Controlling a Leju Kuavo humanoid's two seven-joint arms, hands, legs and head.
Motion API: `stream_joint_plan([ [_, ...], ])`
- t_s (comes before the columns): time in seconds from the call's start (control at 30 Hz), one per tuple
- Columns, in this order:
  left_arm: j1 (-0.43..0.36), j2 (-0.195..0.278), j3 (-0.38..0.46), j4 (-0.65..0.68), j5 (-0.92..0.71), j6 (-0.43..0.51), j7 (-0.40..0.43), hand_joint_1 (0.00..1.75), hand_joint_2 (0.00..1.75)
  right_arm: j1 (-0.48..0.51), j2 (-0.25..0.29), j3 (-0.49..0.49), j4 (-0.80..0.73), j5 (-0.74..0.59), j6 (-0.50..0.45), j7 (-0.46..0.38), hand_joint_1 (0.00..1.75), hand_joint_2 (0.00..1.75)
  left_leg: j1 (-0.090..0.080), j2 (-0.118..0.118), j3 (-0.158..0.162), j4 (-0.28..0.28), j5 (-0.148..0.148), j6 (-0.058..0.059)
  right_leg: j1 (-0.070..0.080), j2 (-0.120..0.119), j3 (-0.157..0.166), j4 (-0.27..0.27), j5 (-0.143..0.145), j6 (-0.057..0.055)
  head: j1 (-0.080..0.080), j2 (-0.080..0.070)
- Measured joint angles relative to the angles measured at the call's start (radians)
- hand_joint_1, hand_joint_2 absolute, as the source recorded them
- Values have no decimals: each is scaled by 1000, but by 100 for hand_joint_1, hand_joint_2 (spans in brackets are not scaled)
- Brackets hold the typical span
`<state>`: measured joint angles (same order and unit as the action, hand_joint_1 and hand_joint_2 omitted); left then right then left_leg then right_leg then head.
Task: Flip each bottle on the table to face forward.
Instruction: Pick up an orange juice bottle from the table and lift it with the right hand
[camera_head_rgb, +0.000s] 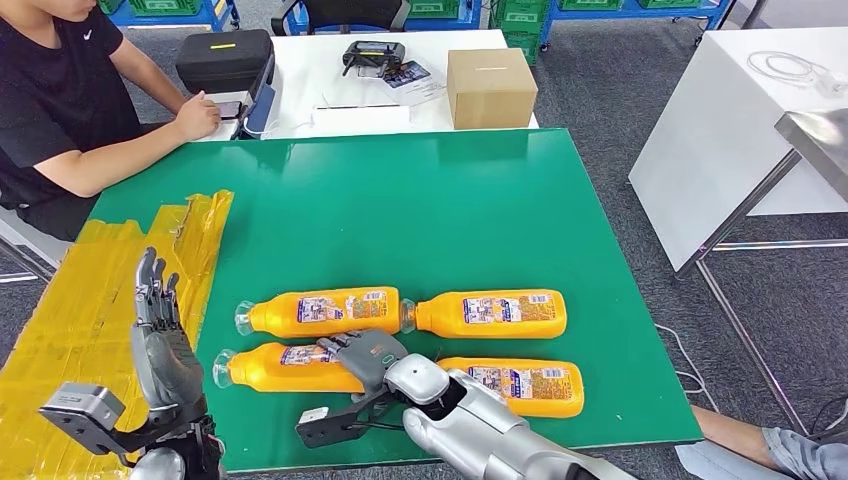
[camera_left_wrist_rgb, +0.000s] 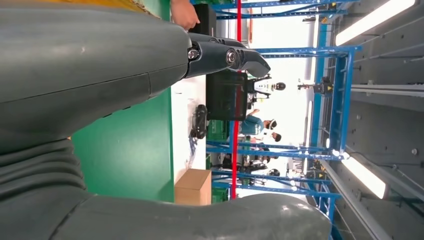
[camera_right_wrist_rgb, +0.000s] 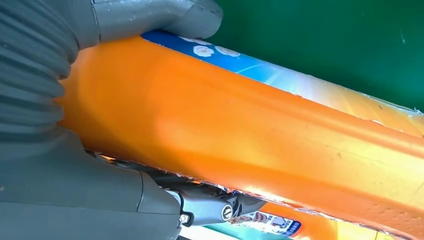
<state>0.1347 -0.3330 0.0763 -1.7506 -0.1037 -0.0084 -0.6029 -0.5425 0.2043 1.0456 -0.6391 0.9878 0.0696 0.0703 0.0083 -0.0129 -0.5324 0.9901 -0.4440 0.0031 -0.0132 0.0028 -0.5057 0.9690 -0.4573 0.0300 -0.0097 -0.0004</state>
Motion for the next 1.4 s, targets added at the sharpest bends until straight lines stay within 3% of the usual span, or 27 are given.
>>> stream_joint_plan([
  [0.07,-3,0,0,2,8,7,6,0,0,-10,3,0,11,-23,17,-11,175,175,0,0,1,0,0,0,0,0,1,0,0,0,0,0],
  [0.2,-19,0,1,11,27,80,9,0,175,-28,11,-10,33,-131,35,-61,175,175,0,0,2,0,0,0,0,0,2,0,0,0,0,0],
  [0.4,-42,-2,28,15,82,313,4,0,175,15,30,-142,5,-455,-50,-201,175,175,0,2,-3,0,1,0,0,1,5,0,3,0,1,0],
  [0.73,-64,7,60,62,178,369,192,0,175,227,27,-331,-303,-621,-126,-284,175,175,1,1,-18,1,4,0,1,1,-6,1,5,0,0,0],
  [0.97,-63,46,34,98,279,186,243,0,175,297,24,-404,-442,-669,-122,-348,175,175,1,1,-19,1,4,0,1,1,-7,1,5,0,0,0],
  [1.27,0,88,-38,99,526,-226,277,0,175,298,21,-419,-470,-681,-72,-372,175,175,1,2,-19,0,4,0,1,1,-8,1,5,0,0,0],
  [1.4,22,99,-65,93,547,-304,277,0,175,287,21,-414,-470,-676,-61,-375,175,175,1,2,-20,0,4,0,1,1,-8,1,5,0,0,0],
])
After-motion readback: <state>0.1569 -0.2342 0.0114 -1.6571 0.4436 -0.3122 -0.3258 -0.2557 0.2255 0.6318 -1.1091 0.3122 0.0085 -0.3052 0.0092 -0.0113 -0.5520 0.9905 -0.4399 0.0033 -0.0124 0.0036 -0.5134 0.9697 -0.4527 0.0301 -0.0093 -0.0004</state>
